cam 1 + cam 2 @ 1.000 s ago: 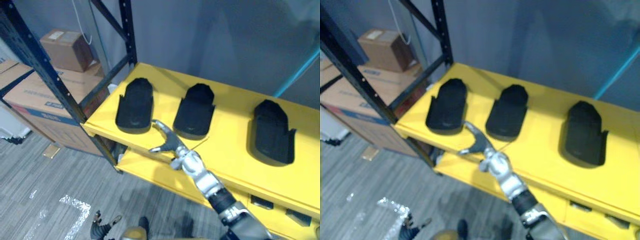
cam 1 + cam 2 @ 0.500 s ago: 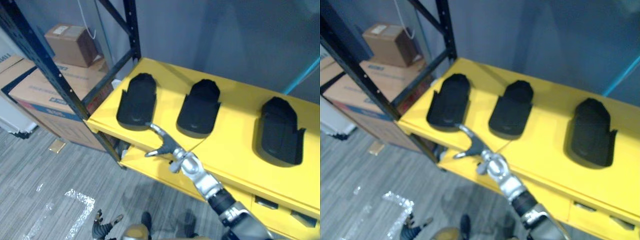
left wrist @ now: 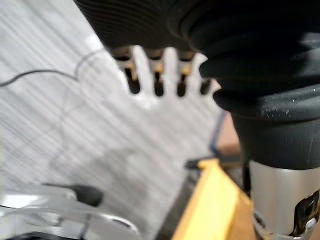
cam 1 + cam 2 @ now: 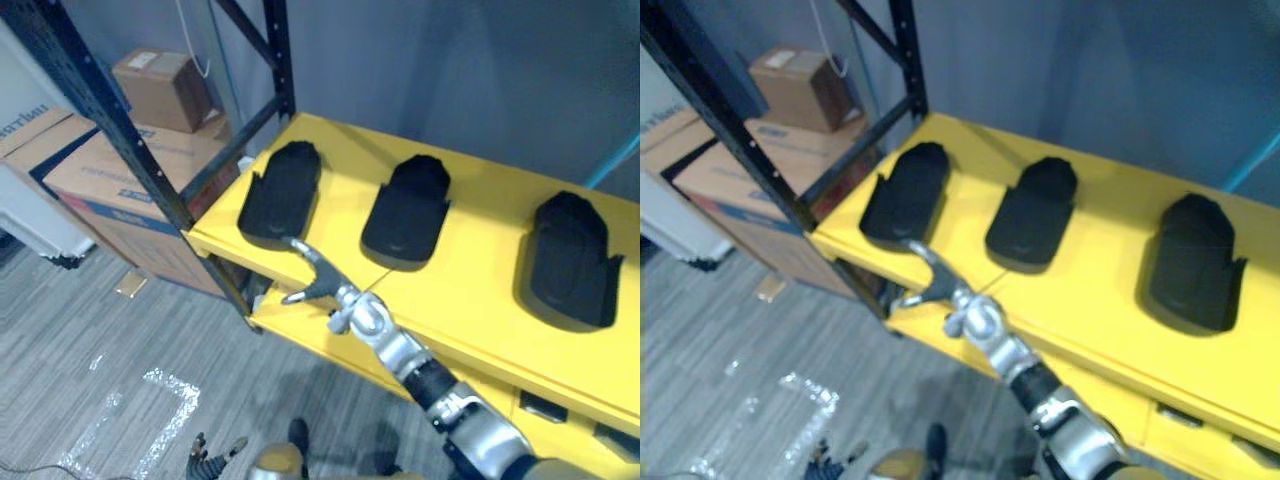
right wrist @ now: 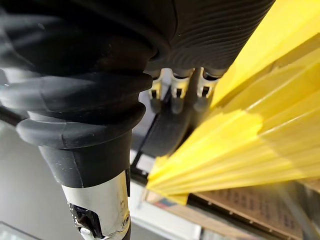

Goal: Walk over and take plastic housings, then place them on the shelf

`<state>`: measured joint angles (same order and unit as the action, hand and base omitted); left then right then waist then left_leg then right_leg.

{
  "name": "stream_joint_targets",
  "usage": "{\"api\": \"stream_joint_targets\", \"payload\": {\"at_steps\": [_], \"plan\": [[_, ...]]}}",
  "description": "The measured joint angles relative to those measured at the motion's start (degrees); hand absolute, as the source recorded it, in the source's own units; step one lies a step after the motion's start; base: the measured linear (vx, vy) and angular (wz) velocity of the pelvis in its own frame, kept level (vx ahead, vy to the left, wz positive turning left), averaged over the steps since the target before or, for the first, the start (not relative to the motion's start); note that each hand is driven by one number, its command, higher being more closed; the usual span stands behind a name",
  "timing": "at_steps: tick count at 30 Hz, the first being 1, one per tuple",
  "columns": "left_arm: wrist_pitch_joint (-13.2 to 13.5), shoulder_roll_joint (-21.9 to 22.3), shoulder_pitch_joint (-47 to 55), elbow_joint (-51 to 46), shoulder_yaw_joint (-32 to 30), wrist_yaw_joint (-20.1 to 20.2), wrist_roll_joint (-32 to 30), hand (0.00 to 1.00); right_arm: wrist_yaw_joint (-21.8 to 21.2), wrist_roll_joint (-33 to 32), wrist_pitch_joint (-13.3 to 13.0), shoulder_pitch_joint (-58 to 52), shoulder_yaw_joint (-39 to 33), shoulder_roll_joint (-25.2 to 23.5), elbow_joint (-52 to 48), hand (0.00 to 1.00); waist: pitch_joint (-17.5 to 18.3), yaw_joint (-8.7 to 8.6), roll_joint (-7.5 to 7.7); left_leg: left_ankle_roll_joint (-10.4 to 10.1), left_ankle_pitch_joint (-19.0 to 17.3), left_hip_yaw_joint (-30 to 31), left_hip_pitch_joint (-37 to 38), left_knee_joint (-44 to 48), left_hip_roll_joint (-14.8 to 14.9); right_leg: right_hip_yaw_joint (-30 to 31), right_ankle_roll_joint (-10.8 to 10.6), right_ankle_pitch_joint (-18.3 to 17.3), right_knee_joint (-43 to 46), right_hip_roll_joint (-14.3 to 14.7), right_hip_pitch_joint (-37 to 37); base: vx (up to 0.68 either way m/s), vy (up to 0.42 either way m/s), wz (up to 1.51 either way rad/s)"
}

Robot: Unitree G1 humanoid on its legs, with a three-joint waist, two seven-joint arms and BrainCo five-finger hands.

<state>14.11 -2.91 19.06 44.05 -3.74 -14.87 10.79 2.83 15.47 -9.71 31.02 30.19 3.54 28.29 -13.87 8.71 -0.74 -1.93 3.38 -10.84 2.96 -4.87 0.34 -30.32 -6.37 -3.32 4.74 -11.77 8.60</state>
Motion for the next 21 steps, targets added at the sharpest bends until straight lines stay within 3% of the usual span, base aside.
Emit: {"api": "stream_joint_targets", "payload": {"at_steps": [5, 10, 15, 21], "plan": [[-0.4, 0.1, -1.2, 0.5, 0.0, 1.2, 0.0, 0.0, 3.5, 1.1, 0.0, 3.3, -3.5, 0.1, 0.0, 0.0, -1.0, 0.02, -0.61, -0.1, 0.3, 0.8, -0.3, 0.3, 0.1, 0.1, 0.8, -0.9, 2.5, -0.4, -1.2, 0.03, 0.005, 0.09], [-0.3, -0.8, -6.2, 0.4, 0.0, 2.3, 0.1, 0.0, 7.2, 1.2, -2.2, 7.9, -8.7, 2.7, -3.0, 0.0, -8.1, -0.23, -0.78, 0.2, -5.3, 0.9, -7.8, 14.6, 1.1, 0.9, 0.9, -5.0, 11.7, -3.0, -5.7, -0.1, 0.01, 0.01], [-0.3, -1.2, -6.7, 0.5, 0.4, 2.1, 0.5, 0.0, 6.8, 1.0, -6.2, 7.7, -8.6, 3.7, -8.0, 0.0, -9.7, -1.27, -0.97, 0.5, -7.4, -0.9, -9.9, 18.8, 2.5, 3.2, 1.0, -5.3, 13.6, -2.8, -7.6, -0.11, 0.006, -0.2], [-0.3, -1.3, -7.0, 0.5, 0.6, 2.0, 0.7, 0.0, 3.2, -0.5, -8.0, 7.7, -8.5, 4.3, -10.8, 0.0, -9.9, -1.6, -1.36, 0.7, -7.5, -1.7, -9.9, 19.0, 2.6, 4.0, 0.9, -5.3, 13.9, -2.9, -8.5, -0.03, -0.002, -0.08]]}}
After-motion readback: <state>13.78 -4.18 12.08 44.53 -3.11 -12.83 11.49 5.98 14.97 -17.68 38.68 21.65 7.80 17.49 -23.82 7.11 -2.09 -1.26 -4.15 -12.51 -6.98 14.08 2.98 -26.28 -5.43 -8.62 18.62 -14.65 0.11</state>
